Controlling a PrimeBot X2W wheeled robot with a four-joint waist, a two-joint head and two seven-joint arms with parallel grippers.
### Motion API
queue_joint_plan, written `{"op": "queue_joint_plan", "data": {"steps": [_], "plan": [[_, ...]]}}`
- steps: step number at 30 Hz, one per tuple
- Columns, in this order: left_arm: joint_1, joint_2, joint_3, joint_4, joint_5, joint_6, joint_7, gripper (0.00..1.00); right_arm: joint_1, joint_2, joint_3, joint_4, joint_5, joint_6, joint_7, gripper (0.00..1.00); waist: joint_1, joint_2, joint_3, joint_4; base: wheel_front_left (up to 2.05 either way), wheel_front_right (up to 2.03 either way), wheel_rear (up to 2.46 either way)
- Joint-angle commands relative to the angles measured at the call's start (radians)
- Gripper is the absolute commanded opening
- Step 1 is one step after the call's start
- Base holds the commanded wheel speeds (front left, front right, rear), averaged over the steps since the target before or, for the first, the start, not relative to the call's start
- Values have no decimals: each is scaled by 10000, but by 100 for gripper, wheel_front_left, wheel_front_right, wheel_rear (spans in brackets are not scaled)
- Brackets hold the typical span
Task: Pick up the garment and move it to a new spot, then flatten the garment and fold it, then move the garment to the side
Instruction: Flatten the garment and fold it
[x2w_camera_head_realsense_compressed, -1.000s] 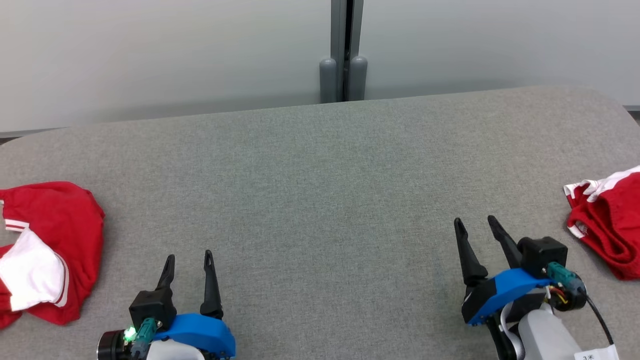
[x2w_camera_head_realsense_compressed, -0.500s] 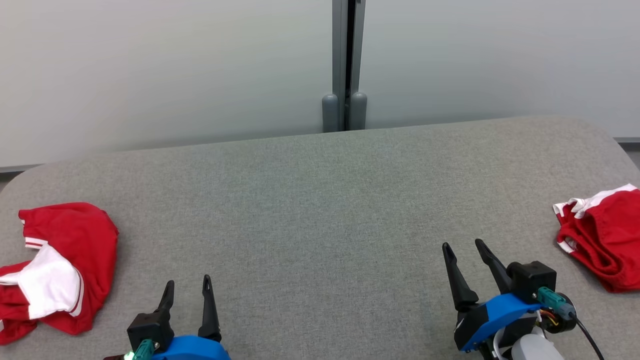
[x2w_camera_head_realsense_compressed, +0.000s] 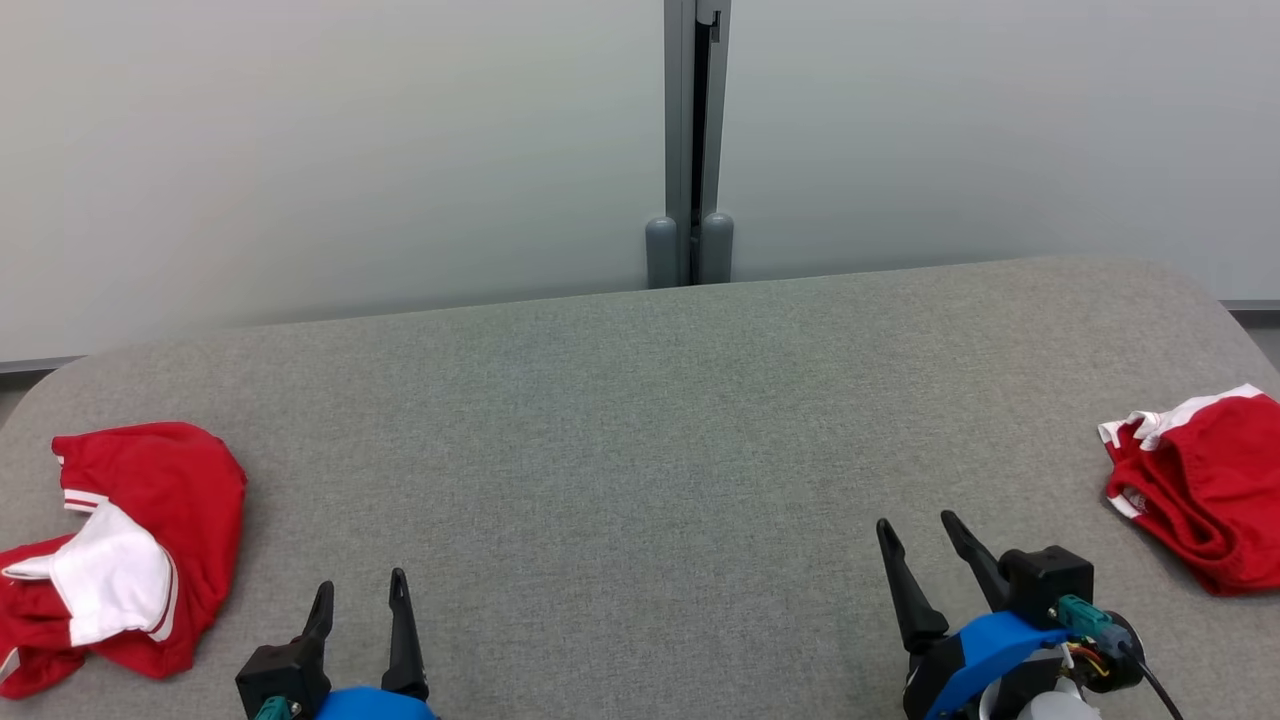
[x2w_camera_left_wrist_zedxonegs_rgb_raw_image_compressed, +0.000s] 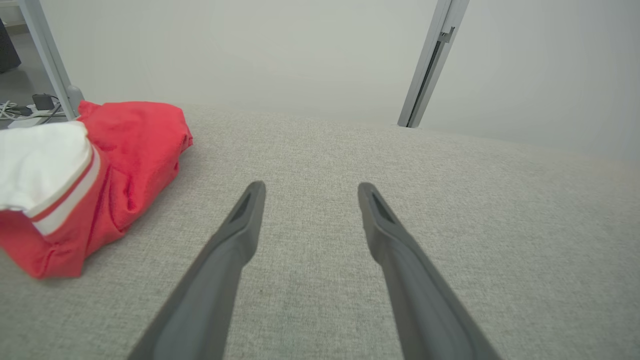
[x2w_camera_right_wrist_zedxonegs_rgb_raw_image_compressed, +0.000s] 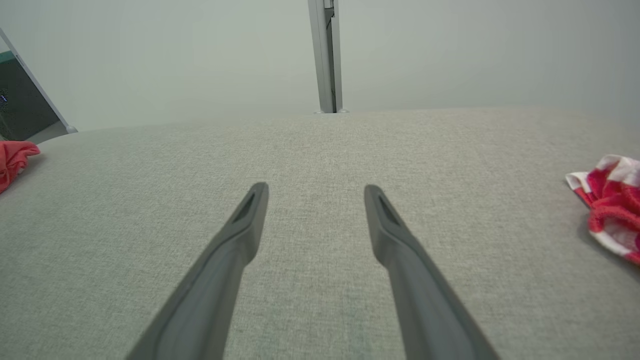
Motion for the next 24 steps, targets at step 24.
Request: {"op": "queue_joint_plan", "data": {"steps": [24], "plan": [[357, 0, 850, 330, 52, 269, 0, 100, -233, -7, 963, 151, 645, -3, -31, 100, 0, 0, 513, 4447, 0, 0, 0]]}}
